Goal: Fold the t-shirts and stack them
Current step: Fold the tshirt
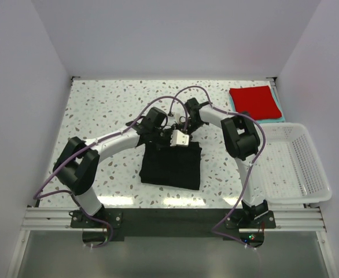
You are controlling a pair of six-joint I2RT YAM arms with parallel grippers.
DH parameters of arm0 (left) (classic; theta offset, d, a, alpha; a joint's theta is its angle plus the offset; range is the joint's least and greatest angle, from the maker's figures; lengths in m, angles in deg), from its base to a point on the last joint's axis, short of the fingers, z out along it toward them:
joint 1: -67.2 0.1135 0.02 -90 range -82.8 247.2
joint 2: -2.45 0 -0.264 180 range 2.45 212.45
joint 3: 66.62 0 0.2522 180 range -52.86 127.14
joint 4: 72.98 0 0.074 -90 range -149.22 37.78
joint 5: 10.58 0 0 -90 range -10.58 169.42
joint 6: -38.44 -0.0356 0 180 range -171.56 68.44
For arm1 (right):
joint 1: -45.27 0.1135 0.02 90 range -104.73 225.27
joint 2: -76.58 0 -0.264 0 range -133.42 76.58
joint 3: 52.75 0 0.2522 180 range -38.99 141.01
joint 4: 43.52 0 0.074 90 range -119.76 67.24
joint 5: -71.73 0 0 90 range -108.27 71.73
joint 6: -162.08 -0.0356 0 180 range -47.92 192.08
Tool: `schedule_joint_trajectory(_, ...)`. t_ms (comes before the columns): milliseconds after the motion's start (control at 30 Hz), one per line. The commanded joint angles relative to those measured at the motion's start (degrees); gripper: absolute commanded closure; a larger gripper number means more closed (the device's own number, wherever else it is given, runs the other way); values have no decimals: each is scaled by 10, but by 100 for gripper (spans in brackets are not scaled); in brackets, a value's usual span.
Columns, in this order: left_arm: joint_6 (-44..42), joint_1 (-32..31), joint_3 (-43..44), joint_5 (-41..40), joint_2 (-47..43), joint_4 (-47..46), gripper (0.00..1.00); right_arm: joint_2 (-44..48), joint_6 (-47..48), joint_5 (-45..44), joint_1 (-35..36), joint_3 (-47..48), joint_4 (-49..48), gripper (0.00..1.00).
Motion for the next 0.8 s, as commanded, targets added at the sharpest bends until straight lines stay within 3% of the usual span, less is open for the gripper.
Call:
schedule_joint_trajectory(0,-31,2,-3,-22,-21,-88,100,-37,38,-54,5,-7,3,77)
schedule_joint_trajectory(133,-39,4,-18,-29,-24,-123,100,-40,41,-50,5,-5,8,77)
schedule_joint_trajectory(333,-50,-4,-41,-1,-43,-78,100,-3,54,-86,3,49,39,69)
schedule_joint_trajectory(467,-61,-14,-111,-10,-85,-97,100,40,68,-112,-3,97,59,68)
schedule_joint_trajectory(767,-95,-64,-217,-83,-160,-212,100,31,107,-40,26,117,146,78)
